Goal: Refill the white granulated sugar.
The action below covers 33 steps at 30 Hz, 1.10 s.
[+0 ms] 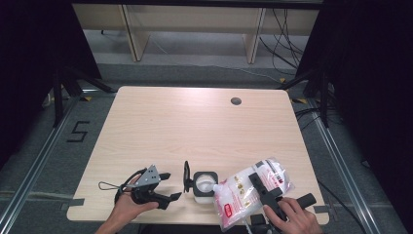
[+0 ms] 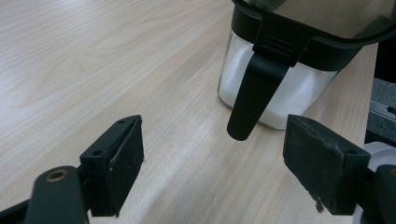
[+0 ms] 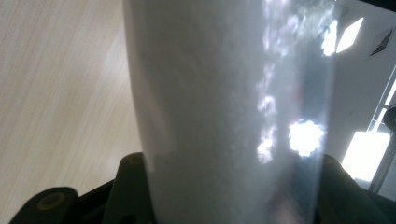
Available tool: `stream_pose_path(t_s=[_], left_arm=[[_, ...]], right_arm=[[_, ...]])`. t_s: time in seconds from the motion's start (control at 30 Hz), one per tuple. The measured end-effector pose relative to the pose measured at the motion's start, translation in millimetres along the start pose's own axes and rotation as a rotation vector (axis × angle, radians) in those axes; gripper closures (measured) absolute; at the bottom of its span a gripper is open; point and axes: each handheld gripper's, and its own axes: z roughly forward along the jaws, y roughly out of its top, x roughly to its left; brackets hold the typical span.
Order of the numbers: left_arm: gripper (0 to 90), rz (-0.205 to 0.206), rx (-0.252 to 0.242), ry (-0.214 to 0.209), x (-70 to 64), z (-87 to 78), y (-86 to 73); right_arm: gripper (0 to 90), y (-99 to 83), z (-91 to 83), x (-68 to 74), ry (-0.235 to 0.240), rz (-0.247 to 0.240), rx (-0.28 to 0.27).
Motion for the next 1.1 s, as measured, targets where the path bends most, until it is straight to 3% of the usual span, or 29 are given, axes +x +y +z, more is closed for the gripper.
stream_pose_path(t_s=[0.07,0.2,0.23,0.37,0.47,0.7,0.8,0.87,0.93,1.0,1.1], left_arm=[[20.2,-0.015,-0.007,-0.004,-1.3,0.3,-0.2],[20.2,0.013,-0.002,0.001,0.4,0.2,0.1],[20.2,-0.012,-0.005,0.001,-1.2,0.5,-0.4],[20.2,-0.003,-0.004,-0.004,-0.4,0.1,0.1],[20.2,0.005,-0.007,-0.005,0.1,-0.2,0.2],[20.2,0.009,-0.006,-0.004,0.2,-0.2,0.4],[20.2,-0.022,-0.013,-0.004,-1.9,0.6,-0.2],[20.2,0.0,-0.005,-0.003,-0.3,0.0,0.2],[20.2,-0.021,-0.014,-0.003,-1.8,0.5,-0.1],[20.2,0.008,-0.005,-0.004,0.2,-0.3,0.3],[20.2,0.001,-0.015,-0.003,-0.7,0.2,0.3]], right_arm=[[56.9,-0.1,-0.6,1.5,0.004,0.016,0.009],[57.0,-1.1,-0.2,1.8,0.005,0.015,0.01],[57.0,-1.1,-0.2,1.9,0.005,0.014,0.008],[57.1,-1.4,-0.4,2.8,0.007,0.026,0.014],[57.2,-1.7,0.5,0.8,0.002,0.003,-0.002],[57.5,-2.2,0.5,0.5,0.0,0.004,-0.002],[57.7,-2.3,0.2,2.1,0.007,0.023,0.001],[57.7,-2.3,0.4,0.5,0.001,0.007,-0.004],[57.8,-2.1,0.0,0.4,-0.001,0.004,-0.005],[57.9,-2.4,0.2,0.2,-0.001,0.008,-0.006],[58.1,-2.5,0.1,0.5,0.0,0.01,-0.006]])
